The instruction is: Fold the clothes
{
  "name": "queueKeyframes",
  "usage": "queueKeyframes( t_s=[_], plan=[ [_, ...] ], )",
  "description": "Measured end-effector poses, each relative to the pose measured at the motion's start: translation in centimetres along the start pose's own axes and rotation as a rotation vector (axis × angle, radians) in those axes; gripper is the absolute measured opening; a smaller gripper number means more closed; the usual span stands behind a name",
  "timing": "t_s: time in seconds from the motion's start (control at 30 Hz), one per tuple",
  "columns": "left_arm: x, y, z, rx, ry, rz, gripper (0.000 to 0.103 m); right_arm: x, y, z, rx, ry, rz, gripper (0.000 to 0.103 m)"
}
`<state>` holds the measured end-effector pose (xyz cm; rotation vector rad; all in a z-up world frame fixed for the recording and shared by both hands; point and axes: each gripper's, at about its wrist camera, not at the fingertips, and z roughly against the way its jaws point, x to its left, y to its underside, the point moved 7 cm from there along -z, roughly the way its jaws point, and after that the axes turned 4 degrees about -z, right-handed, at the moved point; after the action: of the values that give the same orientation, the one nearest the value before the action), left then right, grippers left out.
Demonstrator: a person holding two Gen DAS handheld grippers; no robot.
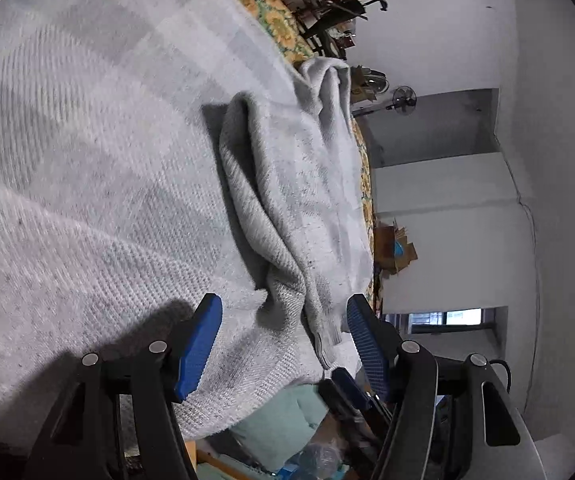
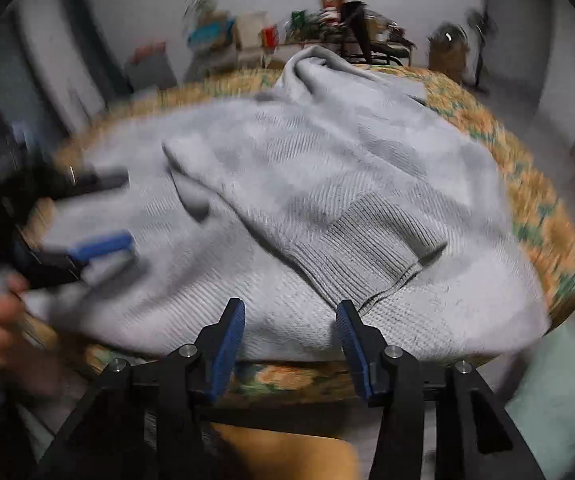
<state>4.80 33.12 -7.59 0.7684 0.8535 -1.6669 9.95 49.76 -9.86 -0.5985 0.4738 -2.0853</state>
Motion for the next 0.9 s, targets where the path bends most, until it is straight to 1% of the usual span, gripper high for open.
queueKeyframes(
  t_s=[0.03,0.1,0.17,0.2,0.23,0.27,0.33,0.4,0.43,0.47,0.53,0.6,0.63,0.67,0.73,0.77,0.8,0.87,0.9],
  plan=[
    [-0.4,-0.2,0.0,-0.003,0.003,-0.015,0.065,-0.7,-0.7,0.1,-0.018,0.002,-0.023,0.046],
    [-1.2,-0.6,-0.2,-0.011,0.007,-0.041,0.065,-2.1,-2.1,0.2,-0.054,0.006,-0.069,0.045],
    [-2.3,-1.4,0.0,-0.063,0.008,-0.074,0.063,-3.5,-3.6,0.3,-0.090,0.009,-0.114,0.040],
    [-2.7,-1.7,-0.1,-0.102,-0.007,-0.092,0.054,-4.2,-4.3,0.4,-0.108,0.011,-0.137,0.033],
    [-2.9,-2.0,-0.4,-0.135,-0.047,-0.112,0.046,-5.0,-5.0,0.5,-0.127,0.013,-0.160,0.031],
    [-3.1,-2.3,-0.8,-0.161,-0.084,-0.132,0.044,-5.5,-5.7,0.4,-0.141,0.009,-0.178,0.030],
    [-3.8,-2.6,-2.9,-0.125,-0.109,-0.167,0.031,-4.8,-7.0,-1.0,-0.139,-0.034,-0.162,0.029],
    [-4.8,-2.8,-4.6,-0.101,-0.113,-0.194,0.025,-4.4,-7.6,-1.8,-0.129,-0.048,-0.147,0.029],
    [-5.5,-3.1,-5.5,-0.108,-0.145,-0.237,0.023,-4.3,-7.6,-2.1,-0.123,-0.047,-0.142,0.029],
    [-6.1,-3.4,-6.3,-0.114,-0.181,-0.280,0.022,-4.2,-7.7,-2.3,-0.118,-0.046,-0.137,0.029],
    [-5.8,-3.9,-7.5,-0.130,-0.308,-0.380,0.023,-4.1,-7.7,-2.7,-0.107,-0.043,-0.128,0.030],
    [-3.9,-4.1,-8.2,-0.111,-0.441,-0.403,0.023,-3.9,-7.7,-3.1,-0.095,-0.041,-0.118,0.033],
    [-2.6,-4.2,-8.2,-0.100,-0.462,-0.385,0.013,-3.8,-7.7,-3.3,-0.090,-0.040,-0.113,0.030],
    [-1.5,-4.2,-8.2,-0.091,-0.477,-0.368,0.011,-3.8,-7.7,-3.6,-0.084,-0.038,-0.108,0.031],
    [-1.4,-4.4,-7.7,-0.078,-0.447,-0.334,0.011,-3.6,-7.7,-4.0,-0.073,-0.036,-0.099,0.041],
    [-1.4,-4.4,-7.5,-0.071,-0.431,-0.321,0.011,-3.5,-7.7,-4.2,-0.067,-0.035,-0.094,0.041],
    [-2.2,-4.4,-7.5,-0.060,-0.409,-0.334,0.011,-3.4,-7.7,-4.4,-0.061,-0.034,-0.089,0.041],
    [-3.5,-4.1,-7.6,-0.045,-0.375,-0.377,0.011,-3.3,-7.7,-5.0,-0.043,-0.029,-0.080,0.042],
    [-3.9,-3.7,-7.8,-0.035,-0.381,-0.406,0.011,-3.3,-7.5,-6.0,-0.006,-0.014,-0.075,0.042]
  ],
)
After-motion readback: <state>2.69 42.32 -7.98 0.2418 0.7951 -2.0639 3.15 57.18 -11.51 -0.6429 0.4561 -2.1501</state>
